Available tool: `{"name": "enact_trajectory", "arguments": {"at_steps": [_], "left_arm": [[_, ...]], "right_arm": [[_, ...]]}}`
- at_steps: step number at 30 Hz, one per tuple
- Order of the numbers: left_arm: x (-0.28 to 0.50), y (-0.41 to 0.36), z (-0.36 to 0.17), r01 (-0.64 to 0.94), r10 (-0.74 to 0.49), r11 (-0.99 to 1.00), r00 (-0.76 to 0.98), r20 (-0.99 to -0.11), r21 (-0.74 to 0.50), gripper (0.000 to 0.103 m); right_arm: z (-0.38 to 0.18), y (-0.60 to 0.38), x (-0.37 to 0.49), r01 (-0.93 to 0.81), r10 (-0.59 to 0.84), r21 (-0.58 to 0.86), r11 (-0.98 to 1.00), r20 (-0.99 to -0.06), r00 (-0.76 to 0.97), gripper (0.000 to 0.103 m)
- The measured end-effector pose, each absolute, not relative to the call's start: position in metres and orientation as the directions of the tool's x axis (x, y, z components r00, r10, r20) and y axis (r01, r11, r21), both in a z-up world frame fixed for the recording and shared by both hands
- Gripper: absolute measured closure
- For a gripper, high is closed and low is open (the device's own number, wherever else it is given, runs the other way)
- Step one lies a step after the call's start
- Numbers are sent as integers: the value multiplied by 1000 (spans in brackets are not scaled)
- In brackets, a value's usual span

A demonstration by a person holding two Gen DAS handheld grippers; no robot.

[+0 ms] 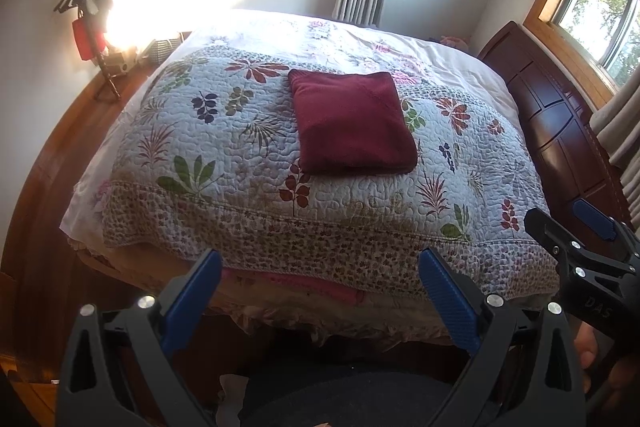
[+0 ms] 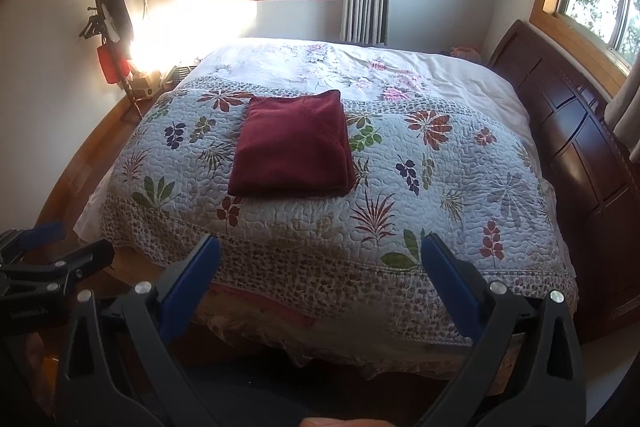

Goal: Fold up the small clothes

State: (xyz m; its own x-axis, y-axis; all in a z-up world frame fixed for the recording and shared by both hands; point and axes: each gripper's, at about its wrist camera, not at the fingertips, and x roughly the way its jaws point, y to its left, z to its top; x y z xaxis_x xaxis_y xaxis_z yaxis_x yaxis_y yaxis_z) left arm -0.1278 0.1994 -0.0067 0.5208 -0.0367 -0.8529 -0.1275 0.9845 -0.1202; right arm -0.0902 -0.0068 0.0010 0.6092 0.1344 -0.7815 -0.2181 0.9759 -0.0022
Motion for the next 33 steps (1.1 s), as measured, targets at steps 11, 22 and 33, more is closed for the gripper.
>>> {"name": "enact_trajectory", "arguments": {"at_steps": [11,22,33], "left_arm": [[-129,202,-8,-135,-37,983,527,-849,-127,4],[-131,203,-4,-138,-36,982,535,-844,-130,4],[-129,201,-3,-130,-37,983,533,-845,-126,4]], "right_arm": [[0,2,-91,-230,135,-12,973,-779,612,3],[2,4,-92,-226,136,-9,974,-776,616,3],[2,4,-91,-221,135,-4,975,-778,614,3]]}}
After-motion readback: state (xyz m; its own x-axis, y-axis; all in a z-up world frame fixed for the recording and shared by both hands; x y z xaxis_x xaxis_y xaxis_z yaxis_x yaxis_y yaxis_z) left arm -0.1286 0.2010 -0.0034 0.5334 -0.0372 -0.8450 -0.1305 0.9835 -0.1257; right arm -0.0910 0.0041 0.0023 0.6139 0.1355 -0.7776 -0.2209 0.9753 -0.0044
